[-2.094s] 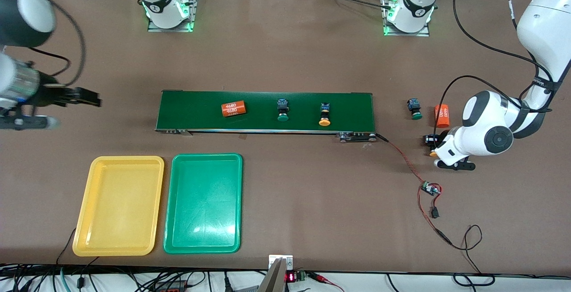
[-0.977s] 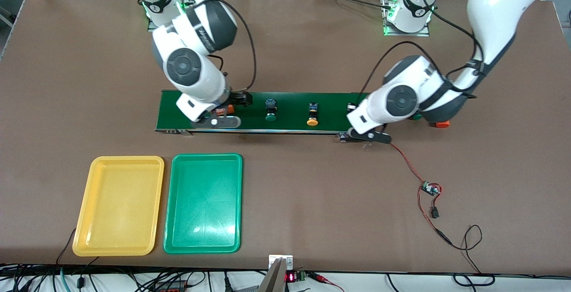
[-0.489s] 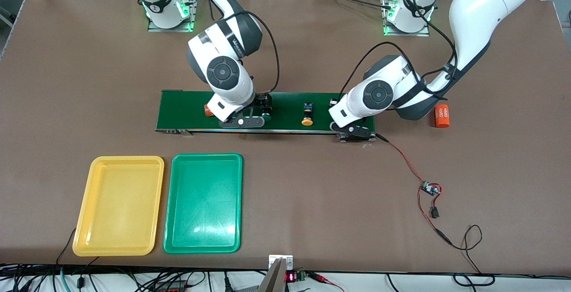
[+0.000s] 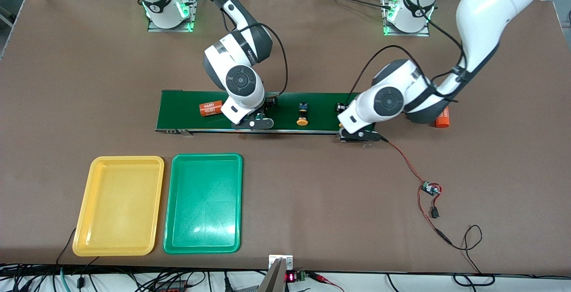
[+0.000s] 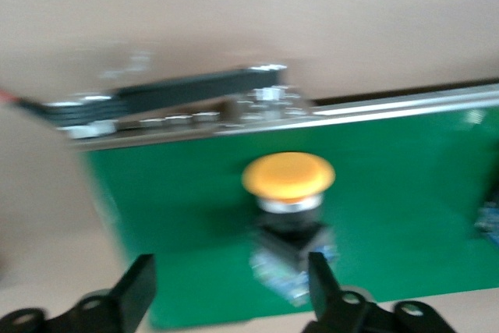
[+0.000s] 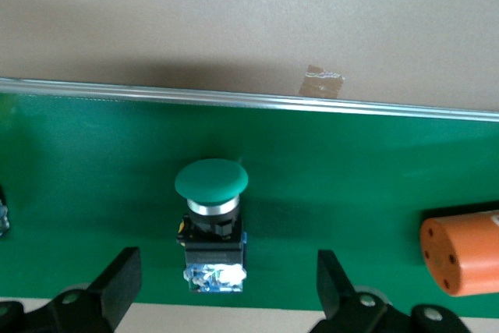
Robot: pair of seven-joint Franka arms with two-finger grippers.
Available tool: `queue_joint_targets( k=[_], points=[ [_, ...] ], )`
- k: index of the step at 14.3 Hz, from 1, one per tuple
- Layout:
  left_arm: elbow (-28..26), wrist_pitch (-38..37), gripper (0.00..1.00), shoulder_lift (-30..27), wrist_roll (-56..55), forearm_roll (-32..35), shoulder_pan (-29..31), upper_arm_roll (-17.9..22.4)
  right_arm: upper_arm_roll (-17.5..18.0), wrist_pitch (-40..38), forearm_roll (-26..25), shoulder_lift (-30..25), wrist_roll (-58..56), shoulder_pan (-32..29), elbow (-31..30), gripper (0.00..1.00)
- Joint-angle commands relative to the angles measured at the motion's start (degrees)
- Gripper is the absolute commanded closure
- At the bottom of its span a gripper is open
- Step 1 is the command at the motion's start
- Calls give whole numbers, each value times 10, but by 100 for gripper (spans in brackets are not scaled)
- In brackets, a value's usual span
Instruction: Sort buttons by color to trays
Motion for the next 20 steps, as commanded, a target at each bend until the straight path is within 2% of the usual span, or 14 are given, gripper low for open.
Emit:
queue_joint_targets(
  k=[1,2,3,5,6,7,8,10,12,13,15,17,20],
  points=[
    [59,-115,0,-24,8,1,21,-7,-5,7,-9,13,28,8,3,0],
    [76,-145,0,-24,8,6,21,-6,-5,7,-8,19,36,7,2,5],
    [85,-164,0,-25,8,7,23,-2,-5,7,-8,22,45,7,2,15],
    [84,-174,0,-24,23,8,57,0,-6,7,-9,28,66,8,1,31],
    [80,-175,0,-22,55,7,75,1,-6,6,-9,28,70,8,1,42],
    [72,-175,0,-20,85,7,97,3,-7,5,-8,28,84,7,1,67],
    [59,-171,0,-19,95,9,114,4,-8,4,-9,27,105,7,1,77],
    [33,-168,0,-19,95,39,131,6,-9,3,-8,26,136,6,5,89],
    [-22,-136,0,-21,92,77,147,6,-11,4,-8,22,138,-3,8,91],
    [-51,-100,0,-22,92,81,176,6,-18,4,-9,17,136,-7,13,91],
    [-103,-43,0,-27,93,86,208,5,-49,2,-9,15,128,-8,51,91],
    [-127,-34,0,-34,90,99,217,5,-90,2,-17,18,116,-9,72,92],
    [-185,31,0,-34,89,125,260,5,-118,8,-18,28,48,-35,104,94]
  ],
)
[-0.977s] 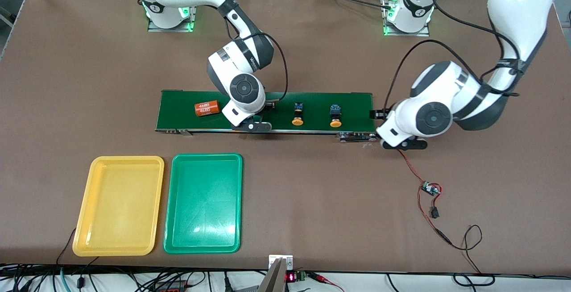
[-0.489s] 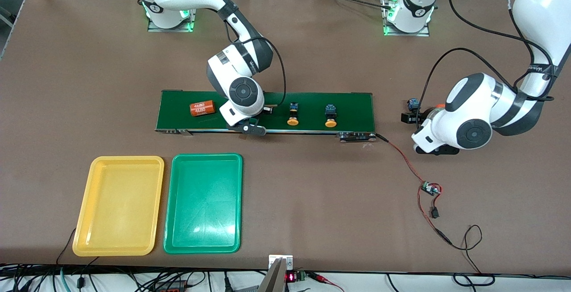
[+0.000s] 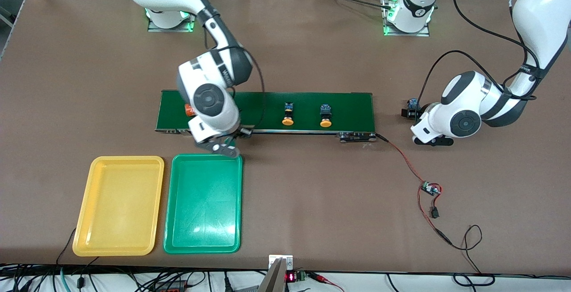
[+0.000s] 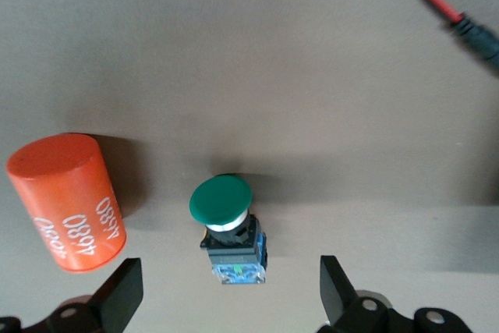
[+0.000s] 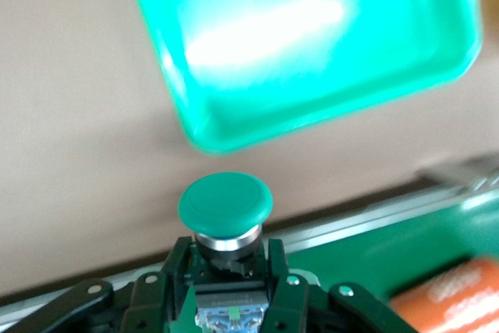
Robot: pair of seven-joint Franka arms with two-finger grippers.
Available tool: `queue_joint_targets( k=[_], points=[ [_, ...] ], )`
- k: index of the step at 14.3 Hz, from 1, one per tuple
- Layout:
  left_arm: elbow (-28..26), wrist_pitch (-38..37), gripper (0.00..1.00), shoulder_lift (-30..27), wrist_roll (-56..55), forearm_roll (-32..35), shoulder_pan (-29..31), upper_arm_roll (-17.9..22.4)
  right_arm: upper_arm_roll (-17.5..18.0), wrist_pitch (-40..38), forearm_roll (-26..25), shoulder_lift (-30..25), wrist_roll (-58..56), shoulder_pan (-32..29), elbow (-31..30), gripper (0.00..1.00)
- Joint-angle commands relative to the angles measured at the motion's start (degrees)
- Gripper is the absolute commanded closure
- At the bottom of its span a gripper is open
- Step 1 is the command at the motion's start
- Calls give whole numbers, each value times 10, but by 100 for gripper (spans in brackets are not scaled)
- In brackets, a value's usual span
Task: Sort buttons by color to trays
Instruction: 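Carry the green button into the green tray and open the right gripper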
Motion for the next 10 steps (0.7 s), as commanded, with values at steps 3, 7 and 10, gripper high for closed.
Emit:
queue_joint_targets(
  k=[3,7,10],
  points=[
    [-105,122,0,-19,-1,32,63,-8,-12,9,-5,35,-92,-62,68,94],
    [-117,122,40,-14,-11,32,62,-8,-12,75,-6,89,-124,-91,98,94],
    [-112,119,60,-12,-12,32,60,-8,-12,137,-5,126,-162,-110,98,94]
  ],
)
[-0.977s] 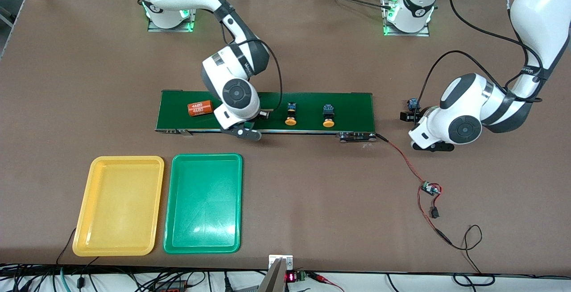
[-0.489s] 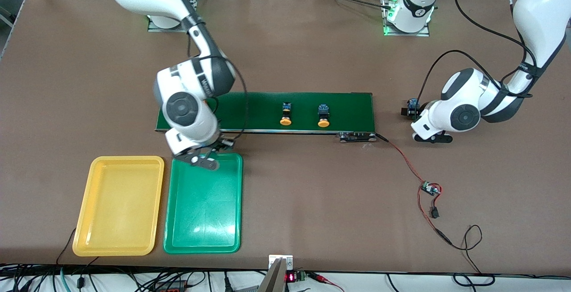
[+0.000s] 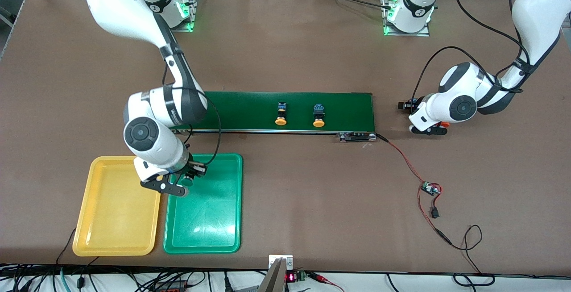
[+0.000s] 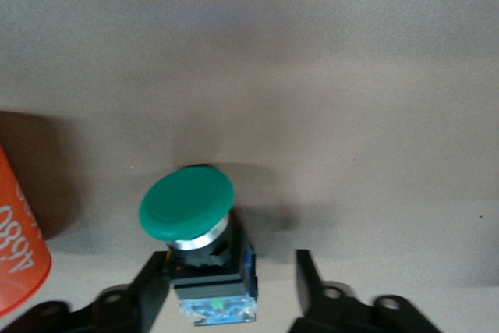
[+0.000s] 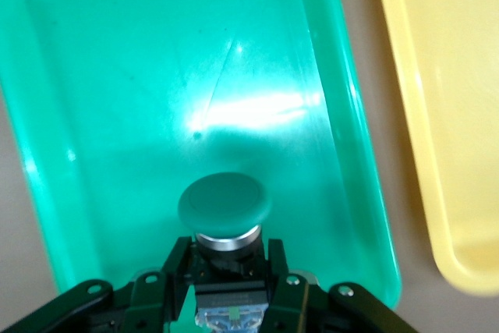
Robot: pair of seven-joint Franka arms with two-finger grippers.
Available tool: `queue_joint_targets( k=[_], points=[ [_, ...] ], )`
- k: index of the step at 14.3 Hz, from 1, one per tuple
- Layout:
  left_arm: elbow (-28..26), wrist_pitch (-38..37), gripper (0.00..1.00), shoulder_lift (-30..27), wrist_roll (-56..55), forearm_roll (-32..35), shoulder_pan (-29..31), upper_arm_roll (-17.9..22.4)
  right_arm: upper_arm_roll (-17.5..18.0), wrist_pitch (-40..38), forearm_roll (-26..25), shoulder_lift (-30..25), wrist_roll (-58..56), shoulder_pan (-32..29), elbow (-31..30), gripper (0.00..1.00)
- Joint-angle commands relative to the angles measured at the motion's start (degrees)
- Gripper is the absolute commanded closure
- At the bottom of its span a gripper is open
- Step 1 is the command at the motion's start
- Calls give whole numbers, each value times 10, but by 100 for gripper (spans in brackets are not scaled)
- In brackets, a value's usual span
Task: Sort buttons by color to trays
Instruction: 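Carry the green button into the green tray and open the right gripper, then grasp a yellow button with the right gripper while the left gripper reaches a cell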
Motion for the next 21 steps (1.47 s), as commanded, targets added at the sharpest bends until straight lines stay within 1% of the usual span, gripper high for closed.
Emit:
queue_joint_targets(
  k=[1,2,3,4,5,6,8,10,11,13,14,15,17,18,19,20,21],
  points=[
    [3,-7,69,-17,-10,14,2,-11,5,26,-5,31,-40,-17,27,93],
    [24,-27,70,-17,-10,14,1,-19,5,30,-5,35,-46,-20,30,93],
    [49,-59,70,-16,-7,13,0,-42,5,33,-4,40,-52,-25,30,91],
    [73,-88,70,-15,-12,12,-1,-67,5,40,-1,43,-52,-32,30,63],
    [98,-113,70,-14,-12,8,-6,-89,7,43,1,43,-49,-34,30,11],
    [123,-130,70,-12,-12,2,-21,-104,7,43,1,42,-48,-34,29,0],
    [172,-147,69,-11,-15,-33,-77,-105,7,39,1,36,-48,-31,29,0],
    [198,-142,69,-2,-38,-74,-140,-97,7,34,-4,28,-49,-23,26,0],
    [212,-140,69,8,-60,-76,-172,-91,8,17,-4,14,-49,-14,20,0],
    [223,-131,69,20,-121,-76,-238,-65,7,-51,-1,-3,-44,16,19,0],
    [222,-110,68,20,-145,-76,-266,-52,7,-84,1,-16,-39,25,19,0],
    [221,-92,68,21,-158,-76,-291,-30,7,-123,0,-28,-26,33,16,0],
    [221,-80,68,22,-159,-76,-320,-7,9,-183,2,-57,-21,48,8,0],
    [221,-68,64,23,-159,-76,-326,-5,8,-197,2,-76,-14,67,-7,0],
    [221,-65,38,23,-161,-76,-327,-4,8,-202,2,-98,6,78,-27,0],
    [221,-67,0,22,-164,-76,-327,-4,9,-202,3,-118,23,84,-48,0],
    [222,-72,0,14,-171,-76,-319,-7,11,-202,3,-145,80,116,-81,0]
  ],
)
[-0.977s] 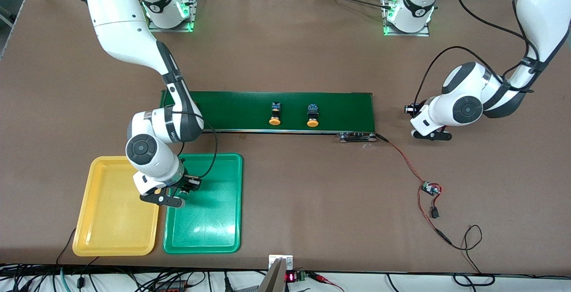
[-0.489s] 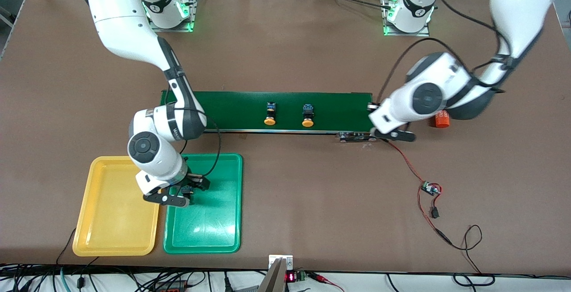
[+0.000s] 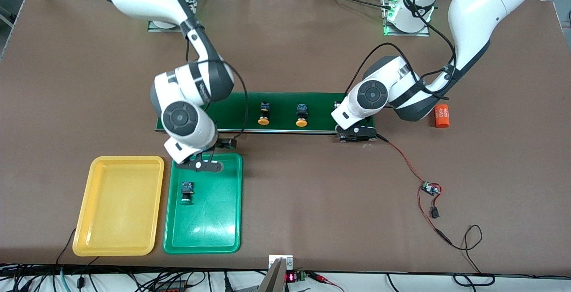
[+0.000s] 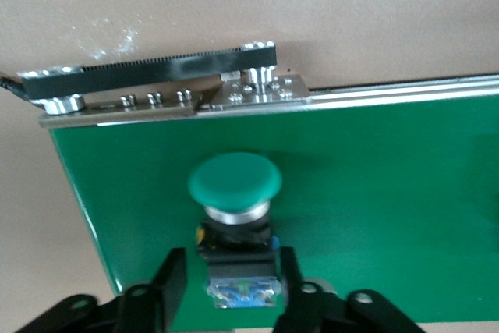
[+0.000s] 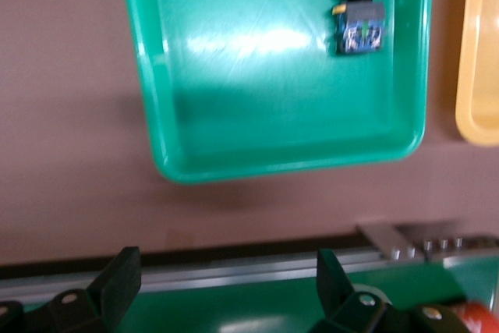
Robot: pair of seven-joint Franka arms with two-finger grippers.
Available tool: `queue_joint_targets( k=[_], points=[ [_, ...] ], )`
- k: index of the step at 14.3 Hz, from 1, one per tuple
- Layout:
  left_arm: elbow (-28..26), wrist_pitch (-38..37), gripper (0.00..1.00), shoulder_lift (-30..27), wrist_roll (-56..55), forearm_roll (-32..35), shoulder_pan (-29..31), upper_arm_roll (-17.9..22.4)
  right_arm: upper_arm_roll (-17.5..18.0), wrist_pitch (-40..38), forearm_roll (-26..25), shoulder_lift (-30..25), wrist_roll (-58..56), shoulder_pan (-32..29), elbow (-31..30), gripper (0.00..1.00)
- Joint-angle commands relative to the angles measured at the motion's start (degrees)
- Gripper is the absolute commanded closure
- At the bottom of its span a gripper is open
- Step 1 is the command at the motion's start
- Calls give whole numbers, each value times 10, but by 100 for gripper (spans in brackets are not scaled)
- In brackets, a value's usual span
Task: Sort buttons by color to trays
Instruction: 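Grasp a yellow button with the right gripper while the left gripper reaches a cell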
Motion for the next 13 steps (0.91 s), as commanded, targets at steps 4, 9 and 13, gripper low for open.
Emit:
queue_joint_targets(
  k=[4,9,13],
  points=[
    [58,-88,0,-27,0,-7,49,-26,2,11,1,-63,190,107,-93,0],
    [172,-251,0,-26,131,2,68,-17,5,67,8,-57,197,129,-142,0],
    [174,-260,0,-27,257,5,157,-22,5,95,20,-39,197,127,-158,0]
  ],
)
